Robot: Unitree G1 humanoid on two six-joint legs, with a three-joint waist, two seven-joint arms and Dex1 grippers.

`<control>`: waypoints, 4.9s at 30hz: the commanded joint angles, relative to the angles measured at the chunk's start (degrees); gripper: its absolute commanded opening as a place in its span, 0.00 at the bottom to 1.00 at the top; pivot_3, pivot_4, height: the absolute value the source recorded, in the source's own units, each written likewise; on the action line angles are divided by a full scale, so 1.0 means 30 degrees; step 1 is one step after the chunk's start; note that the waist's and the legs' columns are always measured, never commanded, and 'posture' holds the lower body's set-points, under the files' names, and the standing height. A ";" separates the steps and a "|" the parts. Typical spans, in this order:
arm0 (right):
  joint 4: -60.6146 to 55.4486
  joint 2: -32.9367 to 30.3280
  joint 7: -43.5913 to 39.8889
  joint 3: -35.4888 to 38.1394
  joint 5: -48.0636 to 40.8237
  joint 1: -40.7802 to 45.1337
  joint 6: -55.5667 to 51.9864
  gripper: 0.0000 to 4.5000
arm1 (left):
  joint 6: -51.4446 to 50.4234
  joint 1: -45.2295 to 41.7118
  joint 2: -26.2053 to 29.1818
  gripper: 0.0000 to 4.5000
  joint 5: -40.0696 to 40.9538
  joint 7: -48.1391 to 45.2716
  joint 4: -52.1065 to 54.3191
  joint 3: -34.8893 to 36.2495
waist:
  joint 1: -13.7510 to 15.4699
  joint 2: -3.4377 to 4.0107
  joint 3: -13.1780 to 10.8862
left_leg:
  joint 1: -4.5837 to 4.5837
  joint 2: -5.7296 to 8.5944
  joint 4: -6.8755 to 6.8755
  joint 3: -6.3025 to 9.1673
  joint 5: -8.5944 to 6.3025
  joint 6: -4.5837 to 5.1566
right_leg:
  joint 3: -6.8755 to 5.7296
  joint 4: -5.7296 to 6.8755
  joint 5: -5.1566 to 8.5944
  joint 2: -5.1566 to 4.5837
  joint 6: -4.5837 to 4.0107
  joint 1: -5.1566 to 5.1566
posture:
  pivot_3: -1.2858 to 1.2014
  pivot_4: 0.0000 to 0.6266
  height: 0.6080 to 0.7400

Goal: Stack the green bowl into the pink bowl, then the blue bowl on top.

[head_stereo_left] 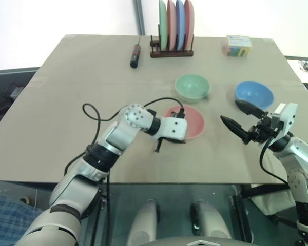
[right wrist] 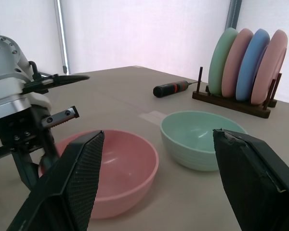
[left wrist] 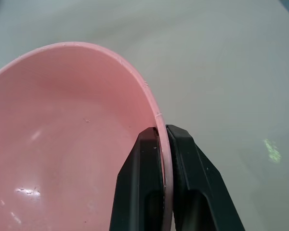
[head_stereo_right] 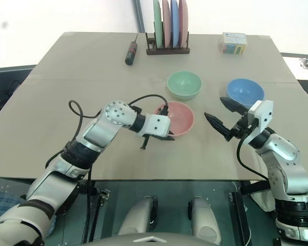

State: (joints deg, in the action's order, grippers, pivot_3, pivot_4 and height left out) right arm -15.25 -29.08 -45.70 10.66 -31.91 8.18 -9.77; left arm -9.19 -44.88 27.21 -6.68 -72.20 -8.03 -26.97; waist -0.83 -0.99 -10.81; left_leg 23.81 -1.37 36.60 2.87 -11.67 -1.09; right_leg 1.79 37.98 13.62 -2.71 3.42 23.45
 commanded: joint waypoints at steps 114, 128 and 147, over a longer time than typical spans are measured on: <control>1.7792 -0.4914 -0.3829 -0.7181 1.3483 1.7708 0.3410 0.54 | -0.2453 1.3955 0.1926 1.00 1.6458 0.7445 1.1142 1.5757 | -0.0369 0.0038 -0.0038 | 0.0001 -0.0013 -0.0071 -0.0016 0.0000 -0.0009 | -0.0006 -0.0037 -0.0006 -0.0017 -0.0042 0.0047 | 0.52 0.24 1.00; 1.7448 -0.2614 -0.0858 -0.1917 0.8425 1.7963 -0.6397 0.54 | -0.2293 1.2980 0.2045 1.00 1.6315 0.6937 1.0401 1.5030 | -0.0459 0.0047 -0.0043 | -0.0001 -0.0012 -0.0075 -0.0046 -0.0002 -0.0004 | 0.0040 -0.0030 -0.0010 -0.0009 -0.0035 0.0049 | 0.52 0.24 1.00; 1.4259 -0.2887 0.0727 -0.3867 0.9671 1.2544 -0.6808 0.54 | -0.2184 1.2860 0.2034 1.00 1.6199 0.6710 1.0049 1.4878 | -0.0504 0.0044 -0.0042 | -0.0011 -0.0014 -0.0069 -0.0051 -0.0002 -0.0004 | 0.0045 -0.0023 -0.0009 -0.0004 -0.0029 0.0048 | 0.52 0.24 1.00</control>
State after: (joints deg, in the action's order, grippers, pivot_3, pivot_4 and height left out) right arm 27.55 -36.30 -43.82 -0.38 -4.41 45.88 -32.66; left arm -16.92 -5.63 32.91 41.81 -51.65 21.67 17.43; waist -2.34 -0.86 -10.94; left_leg 23.78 -1.41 36.39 2.71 -11.68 -1.10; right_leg 1.93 37.90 13.59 -2.73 3.34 23.59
